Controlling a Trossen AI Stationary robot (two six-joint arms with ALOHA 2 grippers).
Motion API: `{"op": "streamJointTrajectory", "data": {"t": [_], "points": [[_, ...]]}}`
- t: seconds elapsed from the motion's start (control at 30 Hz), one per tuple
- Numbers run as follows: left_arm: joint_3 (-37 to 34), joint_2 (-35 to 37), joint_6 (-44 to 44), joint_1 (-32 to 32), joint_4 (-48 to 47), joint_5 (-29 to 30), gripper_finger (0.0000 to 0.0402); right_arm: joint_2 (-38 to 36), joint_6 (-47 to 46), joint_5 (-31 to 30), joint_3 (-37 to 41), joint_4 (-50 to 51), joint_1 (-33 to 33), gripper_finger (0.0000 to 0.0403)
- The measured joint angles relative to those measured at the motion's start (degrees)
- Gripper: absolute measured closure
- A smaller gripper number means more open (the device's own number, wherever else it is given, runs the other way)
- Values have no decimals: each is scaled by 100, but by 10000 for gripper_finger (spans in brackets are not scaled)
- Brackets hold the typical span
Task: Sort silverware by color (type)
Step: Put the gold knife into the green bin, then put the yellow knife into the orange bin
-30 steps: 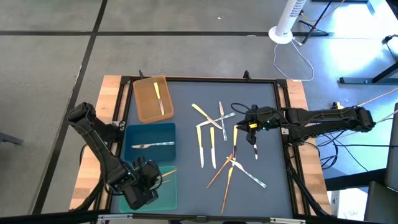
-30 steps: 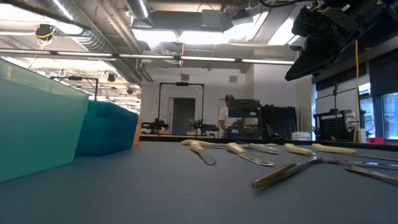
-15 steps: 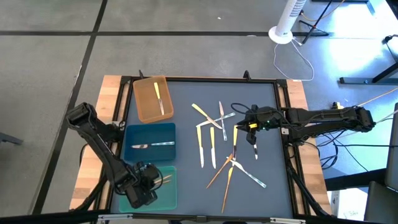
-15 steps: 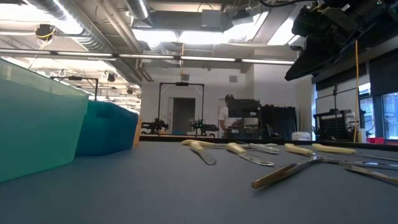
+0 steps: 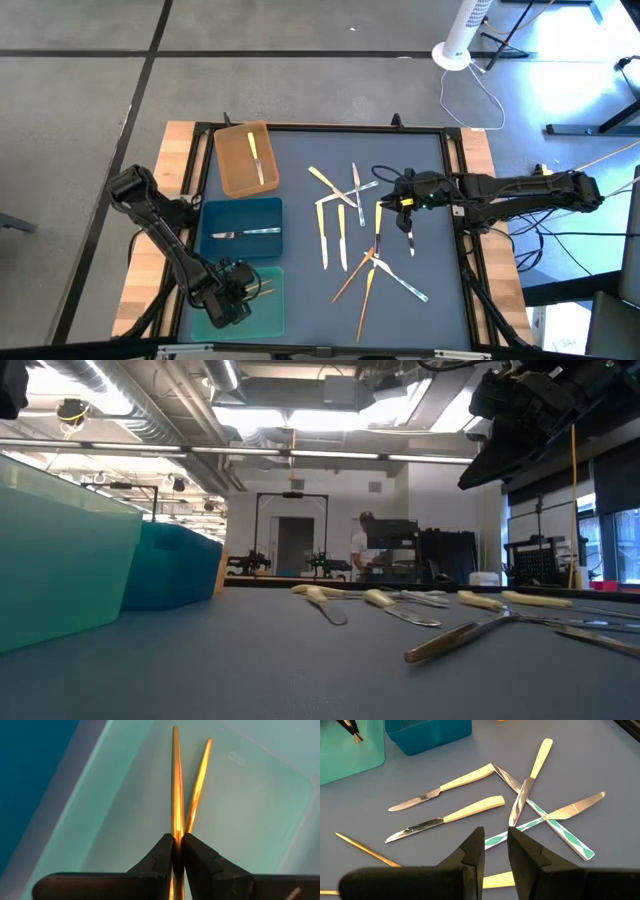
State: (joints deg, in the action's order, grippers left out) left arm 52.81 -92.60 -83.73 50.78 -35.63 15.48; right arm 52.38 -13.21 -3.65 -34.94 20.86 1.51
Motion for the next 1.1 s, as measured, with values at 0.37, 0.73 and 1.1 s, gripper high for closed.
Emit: {"op": "streamJointTrajectory", "data": {"t": [0.37,0.73,1.1], "points": [[-67,0,-307,-4,21,-133,365,1,-1,0,0,-2,-1,331],[-67,0,-753,-47,-41,-430,361,2,-1,0,0,-2,-1,331],[-67,0,-917,-52,-123,-428,267,1,-2,0,0,0,1,331]]}}
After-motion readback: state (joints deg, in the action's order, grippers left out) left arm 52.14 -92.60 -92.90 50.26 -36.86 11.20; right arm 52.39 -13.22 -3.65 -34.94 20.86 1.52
